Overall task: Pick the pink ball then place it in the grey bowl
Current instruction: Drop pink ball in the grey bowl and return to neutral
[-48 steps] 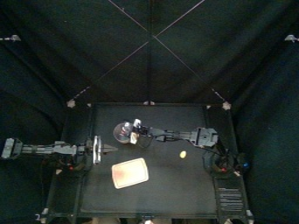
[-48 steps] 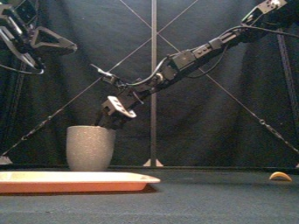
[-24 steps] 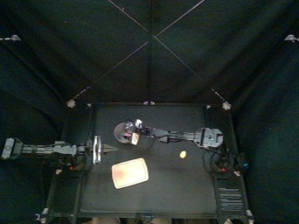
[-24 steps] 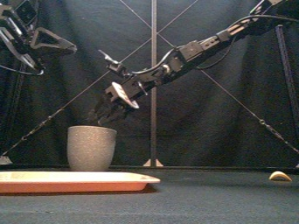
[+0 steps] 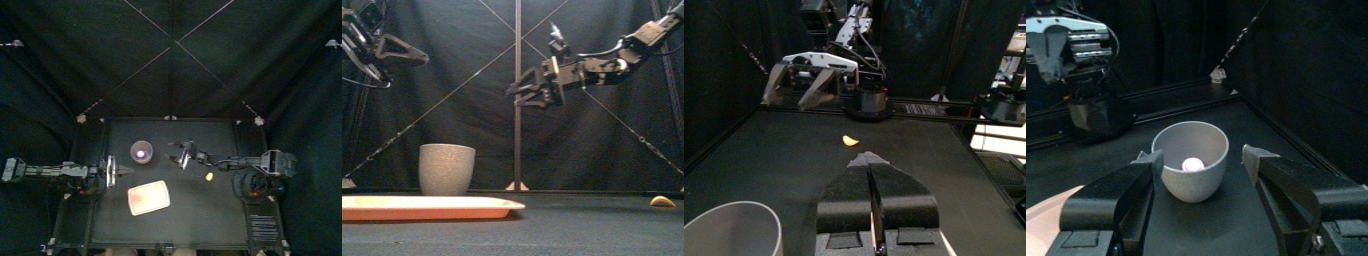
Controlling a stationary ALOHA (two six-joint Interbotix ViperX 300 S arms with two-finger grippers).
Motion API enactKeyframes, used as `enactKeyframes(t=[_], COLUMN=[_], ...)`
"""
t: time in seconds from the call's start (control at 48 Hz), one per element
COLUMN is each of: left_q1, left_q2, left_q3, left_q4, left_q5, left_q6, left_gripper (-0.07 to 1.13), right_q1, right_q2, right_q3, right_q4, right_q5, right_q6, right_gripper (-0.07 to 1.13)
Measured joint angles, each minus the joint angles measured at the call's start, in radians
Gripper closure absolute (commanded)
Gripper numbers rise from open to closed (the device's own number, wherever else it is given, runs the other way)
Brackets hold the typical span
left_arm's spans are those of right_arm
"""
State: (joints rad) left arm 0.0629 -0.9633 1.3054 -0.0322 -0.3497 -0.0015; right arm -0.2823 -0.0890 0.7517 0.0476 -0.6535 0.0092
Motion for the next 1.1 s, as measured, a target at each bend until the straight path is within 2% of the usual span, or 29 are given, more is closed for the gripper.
enactKeyframes(t=[0.188,0.583,0.896,1.104], left_q1=[0.002,0.002,0.002,0.003], left_q2=[0.002,0.002,0.000,0.000], left_q3=[0.005,0.020,0.020,0.020], left_q4=[-0.003,-0.014,-0.015,-0.015], left_q5=[0.000,0.002,0.003,0.003], left_q6=[0.000,0.002,0.005,0.003], left_gripper=[1.04,1.04,1.04,1.04], right_q1=[0.046,0.179,0.229,0.236], right_q2=[-0.183,-0.561,-0.718,-0.719], right_q3=[0.219,0.482,0.588,0.583], right_q4=[0.025,0.018,0.025,0.025], right_q5=[-0.120,-0.123,0.043,0.184], right_q6=[0.005,0.000,0.008,0.084], right_gripper=[0.09,0.09,0.09,0.09])
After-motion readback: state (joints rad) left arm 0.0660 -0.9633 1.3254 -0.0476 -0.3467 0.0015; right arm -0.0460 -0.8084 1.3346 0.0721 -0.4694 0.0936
